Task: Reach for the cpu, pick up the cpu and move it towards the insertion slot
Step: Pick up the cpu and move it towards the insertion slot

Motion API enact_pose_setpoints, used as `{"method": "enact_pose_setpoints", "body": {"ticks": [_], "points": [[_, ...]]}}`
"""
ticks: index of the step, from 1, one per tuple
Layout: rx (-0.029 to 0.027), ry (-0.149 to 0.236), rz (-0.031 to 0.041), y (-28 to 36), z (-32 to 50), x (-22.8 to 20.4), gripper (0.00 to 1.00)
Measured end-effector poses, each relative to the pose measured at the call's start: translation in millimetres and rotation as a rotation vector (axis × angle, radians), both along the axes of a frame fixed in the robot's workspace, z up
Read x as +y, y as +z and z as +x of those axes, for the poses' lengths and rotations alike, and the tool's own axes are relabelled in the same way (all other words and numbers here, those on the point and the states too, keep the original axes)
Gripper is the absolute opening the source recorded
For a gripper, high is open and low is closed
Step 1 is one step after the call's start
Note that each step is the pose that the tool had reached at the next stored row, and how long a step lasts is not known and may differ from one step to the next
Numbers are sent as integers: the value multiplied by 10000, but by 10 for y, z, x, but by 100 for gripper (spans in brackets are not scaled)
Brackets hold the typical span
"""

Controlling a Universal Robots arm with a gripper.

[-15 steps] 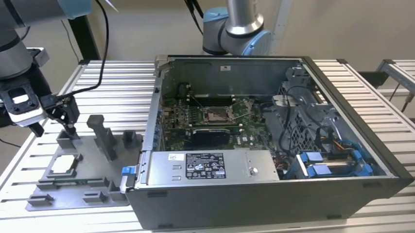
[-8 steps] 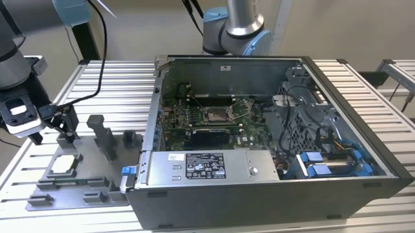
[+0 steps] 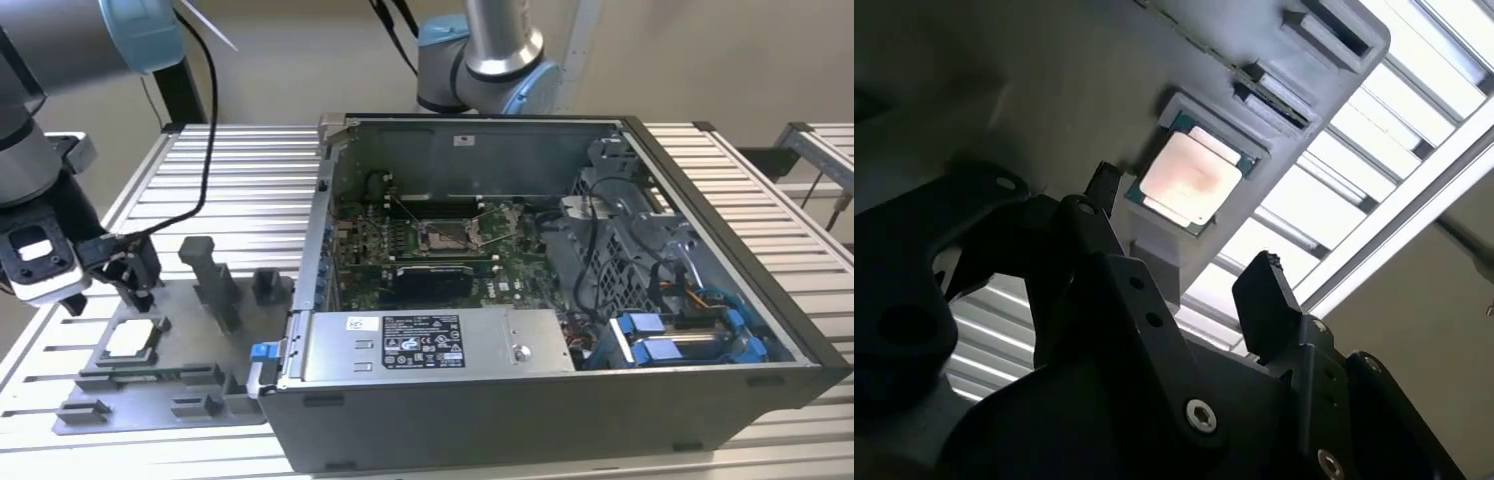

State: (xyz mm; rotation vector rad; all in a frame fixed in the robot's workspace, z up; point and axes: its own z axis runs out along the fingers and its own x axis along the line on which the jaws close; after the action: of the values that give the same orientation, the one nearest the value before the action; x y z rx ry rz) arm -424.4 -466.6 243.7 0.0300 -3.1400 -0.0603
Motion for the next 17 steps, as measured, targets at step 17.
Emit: {"method": "enact_pose_setpoints", "body": {"ticks": [17], "points": [[1, -8, -1, -242, -68, -9, 100]]}}
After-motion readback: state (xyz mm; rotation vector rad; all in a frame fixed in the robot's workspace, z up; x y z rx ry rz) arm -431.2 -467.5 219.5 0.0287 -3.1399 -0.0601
